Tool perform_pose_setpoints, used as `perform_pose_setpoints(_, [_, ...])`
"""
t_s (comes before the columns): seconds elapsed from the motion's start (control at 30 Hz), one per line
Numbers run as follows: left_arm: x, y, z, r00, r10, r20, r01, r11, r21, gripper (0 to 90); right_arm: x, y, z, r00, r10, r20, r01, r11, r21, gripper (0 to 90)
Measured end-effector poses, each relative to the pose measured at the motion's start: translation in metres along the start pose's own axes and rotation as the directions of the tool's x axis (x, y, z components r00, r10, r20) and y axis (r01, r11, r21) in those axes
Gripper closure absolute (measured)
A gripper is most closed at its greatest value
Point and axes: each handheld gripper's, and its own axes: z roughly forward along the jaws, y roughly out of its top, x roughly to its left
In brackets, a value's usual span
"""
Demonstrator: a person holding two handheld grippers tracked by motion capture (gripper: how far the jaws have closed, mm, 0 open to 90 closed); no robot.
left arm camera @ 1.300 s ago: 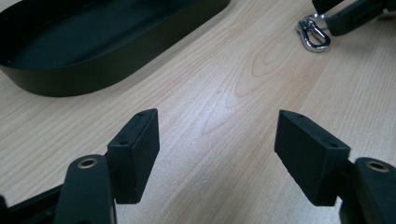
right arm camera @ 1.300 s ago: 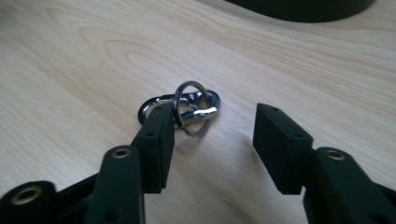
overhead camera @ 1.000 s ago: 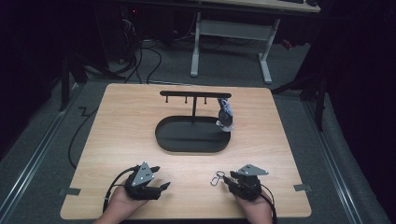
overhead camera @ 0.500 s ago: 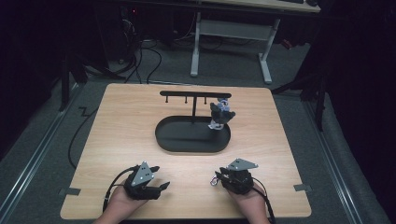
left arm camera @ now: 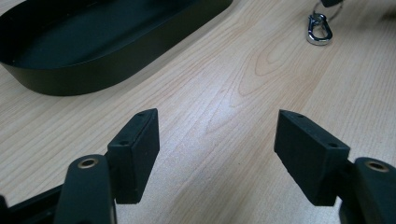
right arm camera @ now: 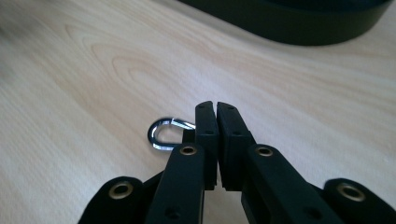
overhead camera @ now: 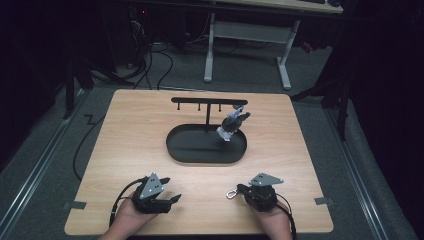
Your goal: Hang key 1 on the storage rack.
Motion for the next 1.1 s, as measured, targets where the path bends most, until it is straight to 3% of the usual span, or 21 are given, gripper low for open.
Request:
perform_pose_setpoints(0.33, [-0.001, 0.001, 0.0, 1.0, 0.005, 0.001, -0.005, 1.0, 0.001, 31.8, 0.002, -0.02, -0.016, 0.9998, 0.02, 0.005, -0.02, 0.999, 0.045, 87.6])
perform_pose_setpoints(0.6, [-0.003, 0.001, 0.003, 0.9998, 0.02, -0.002, -0.02, 0.9998, 0.009, 31.9, 0.002, -0.026, -0.019, 0.9998, 0.0, 0.017, -0.001, 0.998, 0.064, 88.3])
perform_pose_setpoints(0.77, [-0.003, 0.002, 0.005, 0.9997, 0.025, -0.004, -0.024, 0.9996, 0.015, 31.9, -0.008, -0.027, -0.012, 0.9977, 0.044, 0.052, -0.045, 0.998, 0.033, 88.4])
perform_pose_setpoints(0.87, [-0.004, 0.001, 0.004, 0.9995, 0.032, -0.003, -0.032, 0.9994, 0.015, 32.0, -0.017, -0.021, -0.007, 0.9923, 0.058, 0.11, -0.061, 0.998, 0.025, 88.4])
perform_pose_setpoints(1.0, [-0.005, 0.001, 0.003, 0.9996, 0.027, 0.0, -0.027, 0.9995, 0.015, 32.1, -0.025, -0.018, -0.004, 0.9894, 0.101, 0.104, -0.104, 0.994, 0.03, 87.8])
perform_pose_setpoints(1.1, [-0.004, 0.0, 0.002, 0.9998, 0.018, 0.007, -0.018, 0.9997, 0.013, 32.2, -0.024, -0.017, -0.003, 0.9901, 0.103, 0.096, -0.108, 0.993, 0.047, 81.5])
